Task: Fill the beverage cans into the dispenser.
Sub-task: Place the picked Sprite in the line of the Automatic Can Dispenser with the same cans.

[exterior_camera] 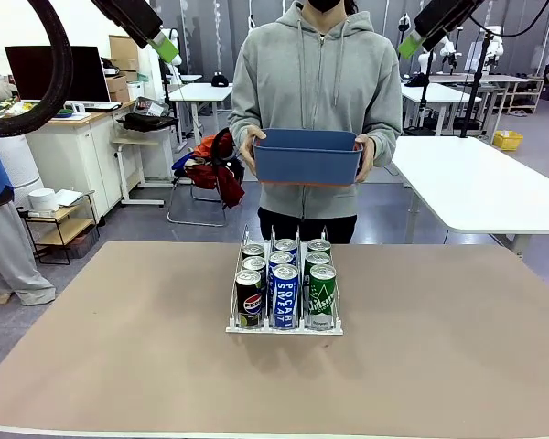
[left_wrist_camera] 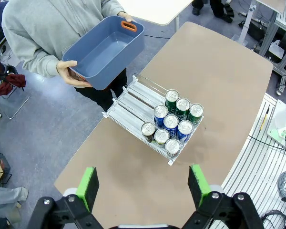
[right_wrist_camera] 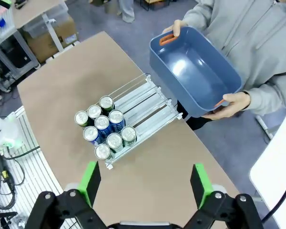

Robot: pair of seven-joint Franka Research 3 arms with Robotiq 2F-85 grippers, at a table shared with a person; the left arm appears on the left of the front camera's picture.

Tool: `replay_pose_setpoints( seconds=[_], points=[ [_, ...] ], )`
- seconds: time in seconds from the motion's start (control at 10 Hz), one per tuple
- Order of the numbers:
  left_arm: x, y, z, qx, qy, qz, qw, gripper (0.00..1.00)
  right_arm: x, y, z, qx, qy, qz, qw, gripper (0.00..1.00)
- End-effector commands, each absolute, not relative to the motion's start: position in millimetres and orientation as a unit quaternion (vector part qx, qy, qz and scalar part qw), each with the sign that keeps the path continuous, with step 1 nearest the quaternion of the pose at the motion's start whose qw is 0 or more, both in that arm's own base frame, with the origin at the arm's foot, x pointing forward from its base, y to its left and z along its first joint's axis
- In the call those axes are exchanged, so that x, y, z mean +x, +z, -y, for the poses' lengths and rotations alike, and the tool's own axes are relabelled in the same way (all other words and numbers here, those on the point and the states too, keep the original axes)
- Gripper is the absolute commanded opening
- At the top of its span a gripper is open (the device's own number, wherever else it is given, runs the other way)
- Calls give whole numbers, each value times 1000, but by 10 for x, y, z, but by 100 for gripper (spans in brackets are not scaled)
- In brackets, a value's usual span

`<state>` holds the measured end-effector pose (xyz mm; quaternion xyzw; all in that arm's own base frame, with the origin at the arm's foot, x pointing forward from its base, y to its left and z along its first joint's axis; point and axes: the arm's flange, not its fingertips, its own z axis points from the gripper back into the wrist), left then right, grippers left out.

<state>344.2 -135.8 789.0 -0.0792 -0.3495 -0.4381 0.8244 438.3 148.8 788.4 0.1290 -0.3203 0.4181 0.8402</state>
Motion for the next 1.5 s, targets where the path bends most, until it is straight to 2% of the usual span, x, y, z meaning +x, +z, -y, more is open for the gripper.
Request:
replay_pose_setpoints(
  seconds=[0.0, 0.1, 1.4],
  points=[
    [3434, 7878, 1338, -85, -440, 348, 823, 100, 4433, 7930, -1509, 112, 408, 299, 855, 100],
    [3434, 7878, 1338, -85, -440, 348, 823, 100, 4383, 7884, -1488, 129, 418, 320, 840, 100],
    [3434, 7878, 1338, -85, -440, 348, 823, 100, 4383, 7884, -1488, 129, 418, 320, 840, 100]
  ],
)
